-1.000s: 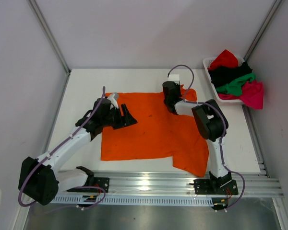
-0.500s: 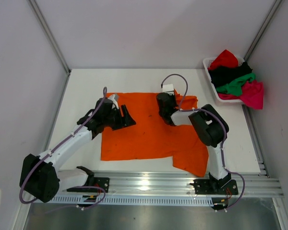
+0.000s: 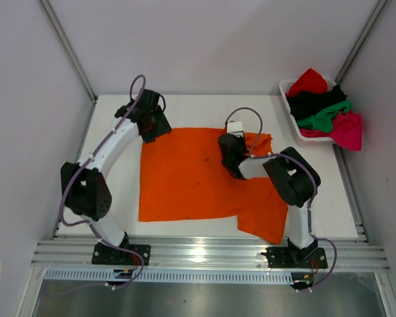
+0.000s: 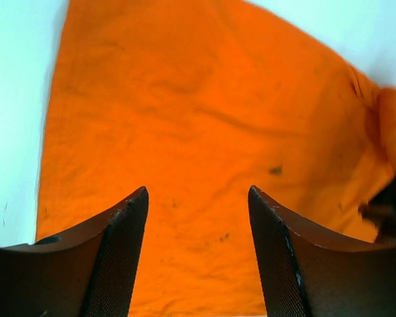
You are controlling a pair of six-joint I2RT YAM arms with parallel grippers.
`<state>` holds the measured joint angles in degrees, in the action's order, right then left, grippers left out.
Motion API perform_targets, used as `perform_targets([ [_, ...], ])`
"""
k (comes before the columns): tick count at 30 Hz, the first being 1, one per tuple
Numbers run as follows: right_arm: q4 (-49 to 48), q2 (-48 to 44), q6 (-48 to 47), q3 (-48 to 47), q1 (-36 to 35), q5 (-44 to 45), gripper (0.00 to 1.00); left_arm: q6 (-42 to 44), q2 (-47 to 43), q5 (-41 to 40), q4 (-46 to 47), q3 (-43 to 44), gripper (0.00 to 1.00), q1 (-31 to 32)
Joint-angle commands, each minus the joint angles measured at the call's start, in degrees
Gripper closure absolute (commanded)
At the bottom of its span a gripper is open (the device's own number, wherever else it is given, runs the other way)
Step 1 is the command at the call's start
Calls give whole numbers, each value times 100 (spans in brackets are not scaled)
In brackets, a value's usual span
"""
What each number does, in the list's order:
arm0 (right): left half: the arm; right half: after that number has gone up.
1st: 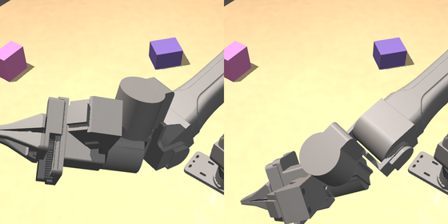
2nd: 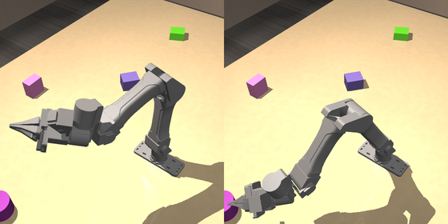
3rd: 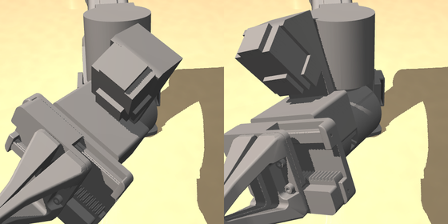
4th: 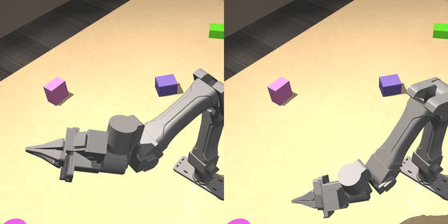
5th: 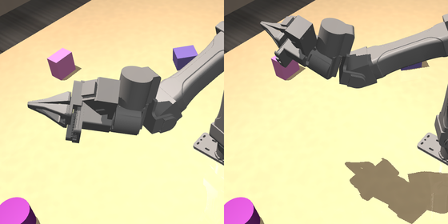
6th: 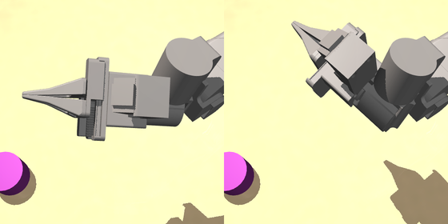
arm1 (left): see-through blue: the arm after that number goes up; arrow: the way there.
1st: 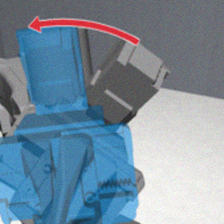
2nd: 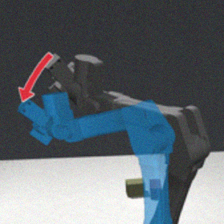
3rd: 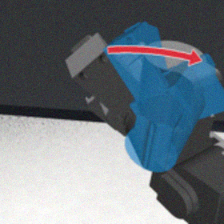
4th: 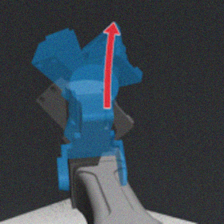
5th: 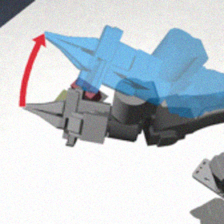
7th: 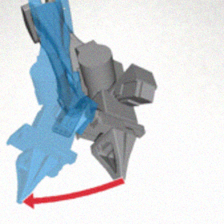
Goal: Fold and stack the t-shirts
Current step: Fold the tshirt
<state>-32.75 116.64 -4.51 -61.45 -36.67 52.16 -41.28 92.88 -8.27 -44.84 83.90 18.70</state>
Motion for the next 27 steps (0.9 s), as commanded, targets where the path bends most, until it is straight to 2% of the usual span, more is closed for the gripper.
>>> perform_targets([
  [1, -390, -449, 135, 221, -34, 250, 100, -206, 598, -8, -595, 1004, 36, -138],
  [3, -372, -493, 196, 291, -34, 312, 100, -92, 897, 36, -745, 1364, 37, -147],
  [4, -372, -502, 231, 352, -42, 373, 93, -56, 942, 36, -789, 1479, 37, -147],
  [5, -398, -511, 319, 388, -34, 400, 86, -47, 968, 45, -789, 1506, 37, -147],
  [7, -521, -546, 416, 519, -51, 496, 56, -21, 951, 115, -676, 1393, 37, -139],
  [10, -819, -642, 538, 669, -77, 488, 40, 32, 907, 212, -517, 1129, 36, -139],
  [17, -979, -765, 267, 573, -244, 453, 36, 102, 1083, 405, -429, 1041, 37, -138],
  [19, -26, -914, 834, 328, -271, 557, 33, 120, 1100, 423, -403, 1032, 38, -130],
  [20, 780, -950, 1386, -248, -262, 602, 33, 137, 1109, 423, -394, 1023, 38, -130],
  [21, 2624, -976, 2880, -610, -219, 663, 34, 137, 1109, 440, -368, 1006, 38, -130],
  [23, 4113, -968, 4234, -1226, -122, 480, 34, 129, 1153, 502, -324, 980, 38, -130],
  [24, 4476, -985, 4614, -1412, -69, 418, 34, 120, 1162, 554, -271, 945, 38, -130],
  [25, 4418, -1029, 4922, -1422, -51, 339, 34, 120, 1179, 598, -271, 944, 39, -130],
  [27, 4478, -986, 5065, -1666, 114, 68, 34, 137, 1206, 608, -288, 927, 39, -112],
])
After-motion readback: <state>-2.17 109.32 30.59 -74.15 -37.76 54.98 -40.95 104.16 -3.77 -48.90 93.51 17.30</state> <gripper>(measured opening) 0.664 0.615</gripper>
